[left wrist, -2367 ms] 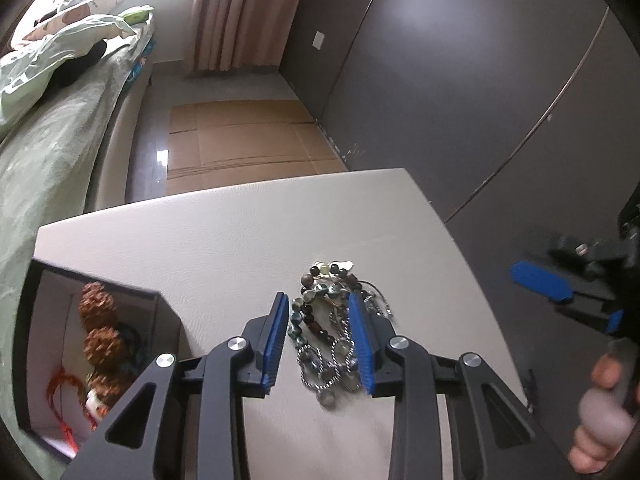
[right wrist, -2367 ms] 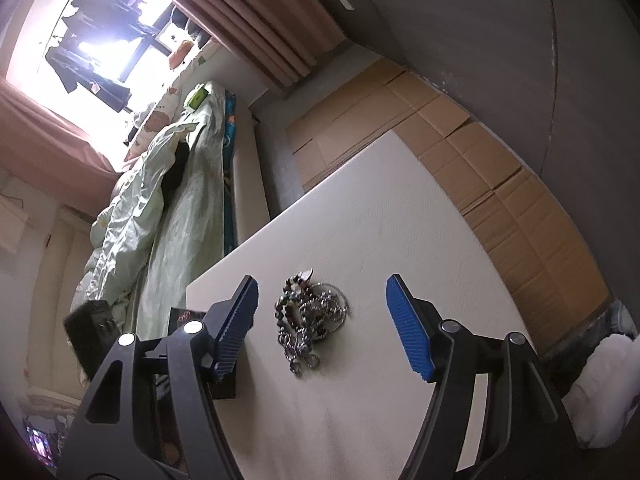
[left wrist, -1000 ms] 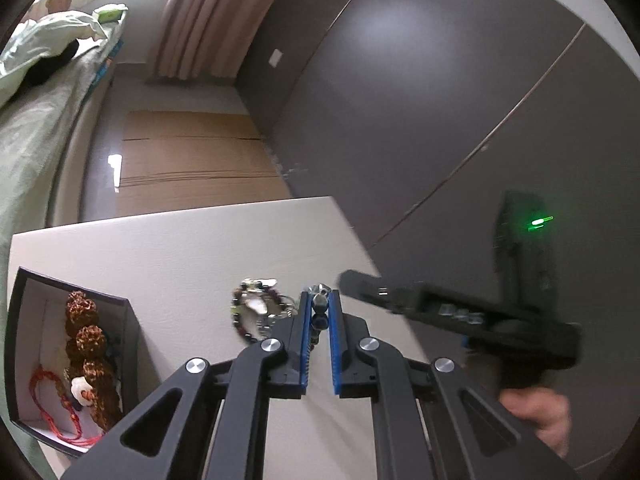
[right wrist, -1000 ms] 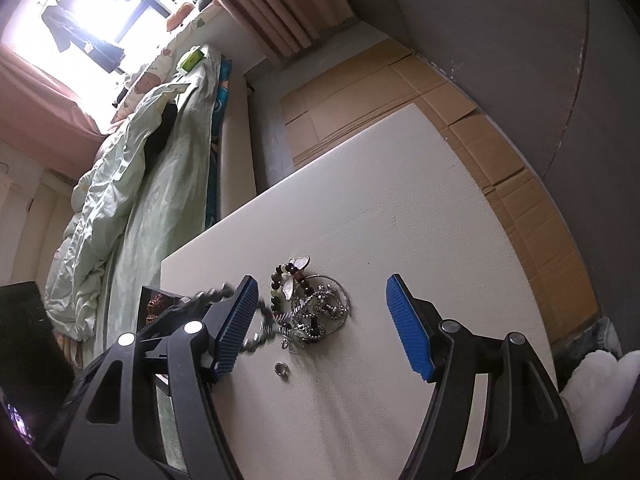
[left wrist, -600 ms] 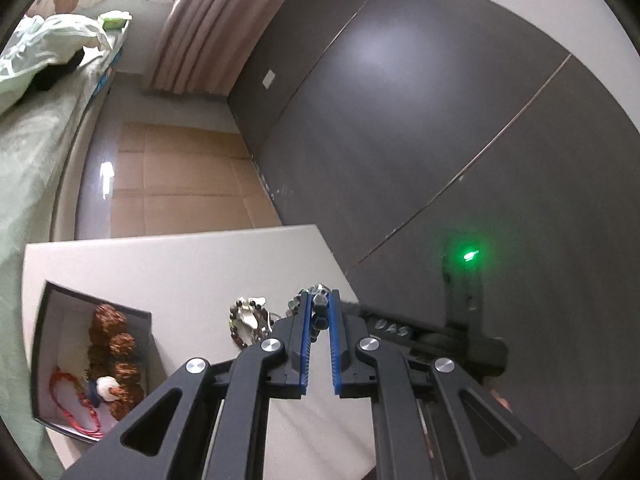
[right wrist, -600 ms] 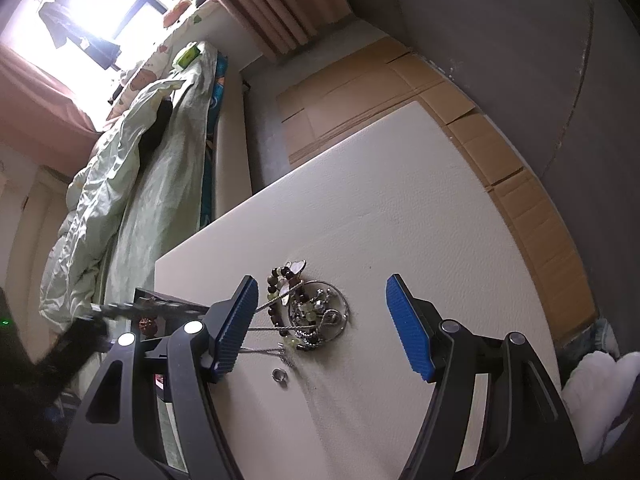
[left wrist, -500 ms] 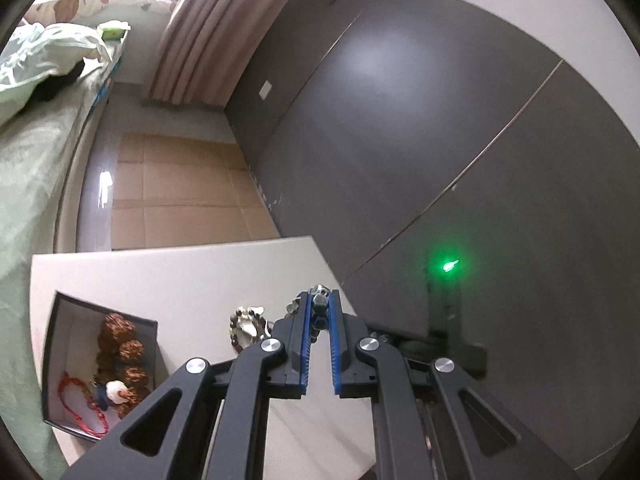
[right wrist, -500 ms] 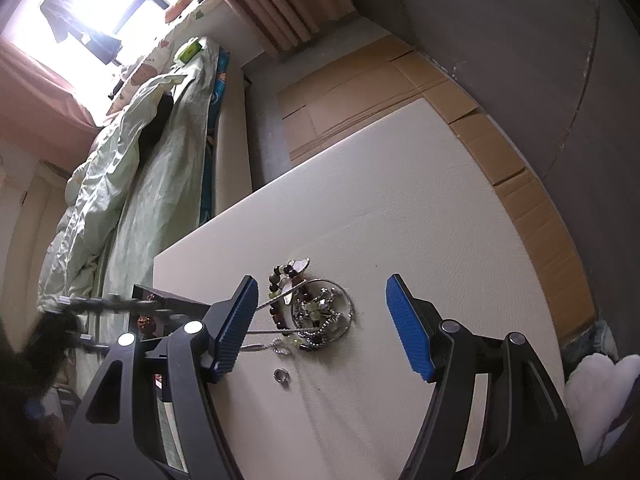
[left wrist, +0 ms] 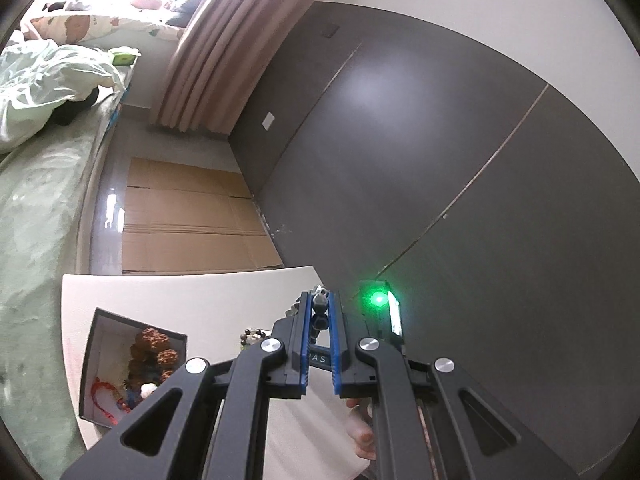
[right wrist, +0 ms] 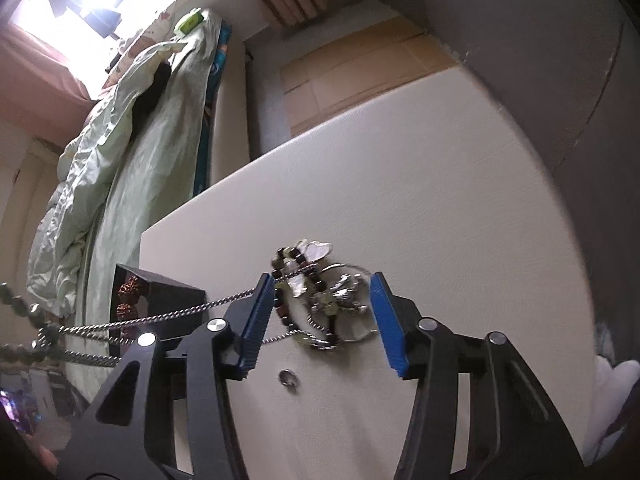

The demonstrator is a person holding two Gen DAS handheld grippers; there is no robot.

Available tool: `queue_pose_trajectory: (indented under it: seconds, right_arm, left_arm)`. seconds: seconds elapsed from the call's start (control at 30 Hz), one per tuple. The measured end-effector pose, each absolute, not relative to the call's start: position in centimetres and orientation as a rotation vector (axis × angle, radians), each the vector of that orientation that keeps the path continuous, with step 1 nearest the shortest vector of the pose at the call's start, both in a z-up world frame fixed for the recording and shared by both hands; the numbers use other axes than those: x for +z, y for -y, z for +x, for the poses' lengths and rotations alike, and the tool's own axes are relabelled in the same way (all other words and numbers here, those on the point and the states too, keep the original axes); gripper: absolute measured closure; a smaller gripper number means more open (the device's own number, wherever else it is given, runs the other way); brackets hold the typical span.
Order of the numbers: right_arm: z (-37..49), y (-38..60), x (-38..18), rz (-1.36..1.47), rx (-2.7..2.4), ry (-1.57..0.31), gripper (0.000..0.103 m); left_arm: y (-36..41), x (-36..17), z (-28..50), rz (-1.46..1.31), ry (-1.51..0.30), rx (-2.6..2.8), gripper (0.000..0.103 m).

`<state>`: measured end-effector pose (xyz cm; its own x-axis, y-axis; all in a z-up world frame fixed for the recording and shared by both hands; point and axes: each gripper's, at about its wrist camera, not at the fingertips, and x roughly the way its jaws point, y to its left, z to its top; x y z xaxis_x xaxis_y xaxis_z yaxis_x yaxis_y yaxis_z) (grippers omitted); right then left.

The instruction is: Organize jewelry

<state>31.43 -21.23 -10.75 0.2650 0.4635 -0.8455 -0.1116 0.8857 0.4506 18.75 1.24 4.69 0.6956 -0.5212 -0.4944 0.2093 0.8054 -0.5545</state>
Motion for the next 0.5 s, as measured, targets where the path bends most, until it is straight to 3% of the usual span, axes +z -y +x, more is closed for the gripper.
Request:
queue_pose_trajectory:
  seconds: [0.5]
  right_arm:
    - [29.9, 21.9, -10.4, 0.392, 0.397, -1.248, 0.054]
  left_arm:
    - [-3.4, 8.2, 14.7, -0.503, -0.601, -0.41, 0.097]
